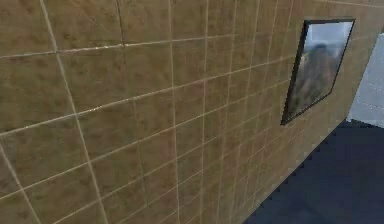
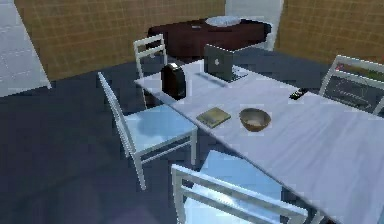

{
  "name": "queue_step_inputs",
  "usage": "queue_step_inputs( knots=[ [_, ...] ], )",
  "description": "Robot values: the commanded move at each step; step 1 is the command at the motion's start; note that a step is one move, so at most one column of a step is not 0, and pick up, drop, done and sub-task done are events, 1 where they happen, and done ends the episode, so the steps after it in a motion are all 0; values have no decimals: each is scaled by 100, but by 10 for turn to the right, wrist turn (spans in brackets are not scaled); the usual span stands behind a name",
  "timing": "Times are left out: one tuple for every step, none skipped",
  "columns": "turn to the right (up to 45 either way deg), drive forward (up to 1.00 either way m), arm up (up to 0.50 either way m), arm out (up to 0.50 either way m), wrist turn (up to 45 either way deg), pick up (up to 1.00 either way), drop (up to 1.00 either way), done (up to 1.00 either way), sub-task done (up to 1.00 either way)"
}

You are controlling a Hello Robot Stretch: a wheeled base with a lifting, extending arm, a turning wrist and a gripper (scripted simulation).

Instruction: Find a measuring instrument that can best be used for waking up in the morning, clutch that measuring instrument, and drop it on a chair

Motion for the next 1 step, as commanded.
queue_step_inputs(
  knots=[
    [450, 0, 0, 0, 0, 0, 0, 0, 0]
  ],
)
